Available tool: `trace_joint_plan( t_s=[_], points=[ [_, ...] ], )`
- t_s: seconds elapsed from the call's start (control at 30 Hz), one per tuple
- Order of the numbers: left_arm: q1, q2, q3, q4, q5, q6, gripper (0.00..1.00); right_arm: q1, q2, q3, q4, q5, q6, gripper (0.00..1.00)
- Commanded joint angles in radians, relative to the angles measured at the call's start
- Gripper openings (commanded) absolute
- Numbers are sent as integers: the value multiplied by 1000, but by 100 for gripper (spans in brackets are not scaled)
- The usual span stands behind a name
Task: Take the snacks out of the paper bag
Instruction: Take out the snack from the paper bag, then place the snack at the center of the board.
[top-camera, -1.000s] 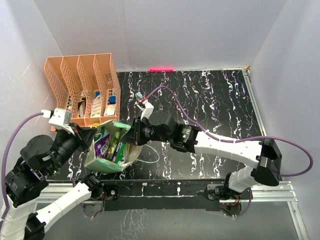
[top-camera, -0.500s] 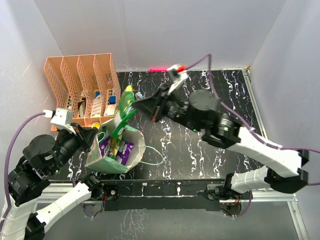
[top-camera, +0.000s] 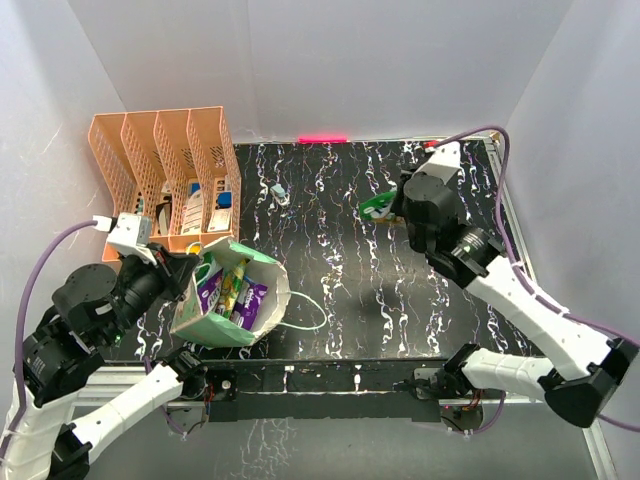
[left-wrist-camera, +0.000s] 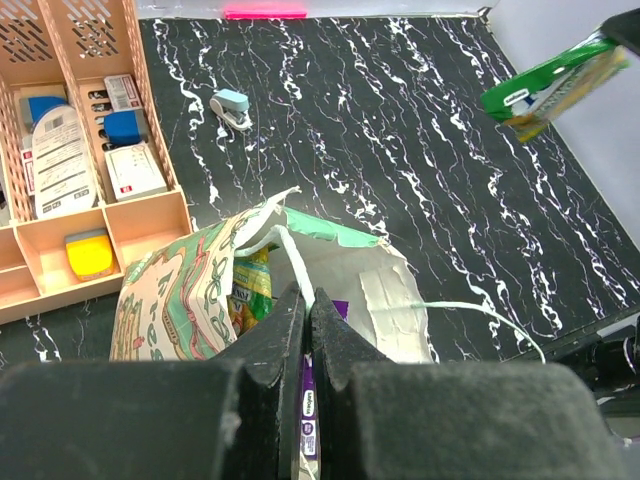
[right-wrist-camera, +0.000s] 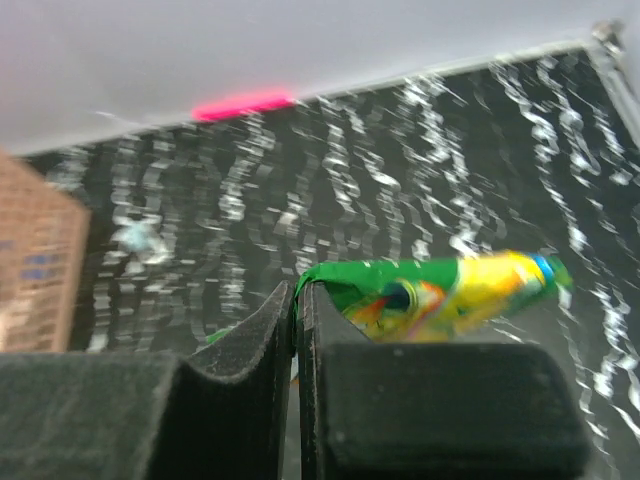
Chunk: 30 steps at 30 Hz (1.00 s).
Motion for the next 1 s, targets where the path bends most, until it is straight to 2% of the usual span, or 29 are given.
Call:
trace_joint_plan(
  t_s=[0.0,0.07,0.13,0.27,0.37,0.43,0.5,0.57,0.73,0.9,0.97],
  points=[
    [0,29,20,13,16,10,0,-191,27,-72,91,-162,9,7],
    [-1,34,24,18,30,18,0,-269,99,-84,129,-220,30,7],
    [-2,36,23,27,39,25,0,-359,190,-56,161,-342,69,7],
    [-1,45,17,52,100,58,0,-470,392,80,262,-542,146,7],
    [0,53,1,76,205,95,0,-525,569,248,303,-698,209,7],
    [0,57,-13,103,332,129,0,-564,647,347,321,-779,277,7],
    [0,54,-37,143,477,163,0,-611,716,362,363,-859,366,7],
    [0,51,-65,172,592,162,0,-653,745,323,412,-919,429,7],
    [0,70,-88,187,748,125,0,-750,752,82,500,-973,482,7],
    [0,95,-127,205,895,85,0,-798,732,-123,540,-993,383,8],
    [0,103,-136,195,920,74,0,-828,705,-195,510,-985,333,12]
  ],
)
